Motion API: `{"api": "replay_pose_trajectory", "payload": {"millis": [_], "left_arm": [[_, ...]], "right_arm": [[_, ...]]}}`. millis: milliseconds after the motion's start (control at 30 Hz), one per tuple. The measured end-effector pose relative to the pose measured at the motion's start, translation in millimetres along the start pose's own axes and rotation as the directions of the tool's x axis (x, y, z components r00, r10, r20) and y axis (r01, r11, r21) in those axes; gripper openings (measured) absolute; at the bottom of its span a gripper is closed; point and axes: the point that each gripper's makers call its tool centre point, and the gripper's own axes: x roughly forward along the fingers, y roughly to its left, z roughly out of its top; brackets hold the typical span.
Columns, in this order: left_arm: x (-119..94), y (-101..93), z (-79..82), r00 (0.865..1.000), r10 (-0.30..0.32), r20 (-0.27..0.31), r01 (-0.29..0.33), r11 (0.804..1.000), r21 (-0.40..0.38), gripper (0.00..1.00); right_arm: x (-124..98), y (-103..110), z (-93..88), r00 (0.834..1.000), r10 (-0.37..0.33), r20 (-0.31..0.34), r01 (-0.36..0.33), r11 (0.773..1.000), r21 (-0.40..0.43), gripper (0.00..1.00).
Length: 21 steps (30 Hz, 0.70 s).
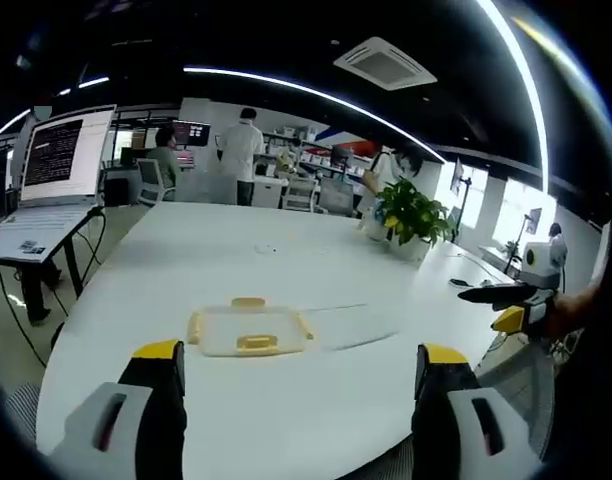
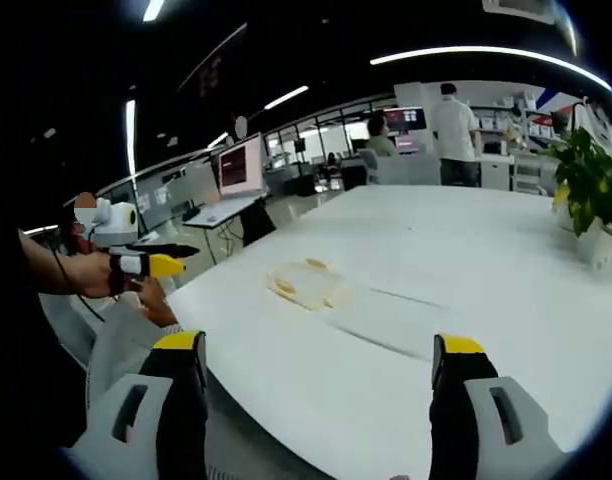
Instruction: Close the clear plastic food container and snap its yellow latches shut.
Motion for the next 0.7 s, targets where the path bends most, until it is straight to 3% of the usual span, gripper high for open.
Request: {"api": "replay_pose_trajectory", "payload": {"millis": [700], "left_arm": [[-3.3, -11.7, -4.0, 0.995, -0.085, -0.043, 0.087, 0.996, 0.038, 0.92]], "right_arm": [[-1.7, 4.8, 0.5, 1.000, -0.021, -0.010, 0.021, 0.999, -0.026, 0.88]]}}
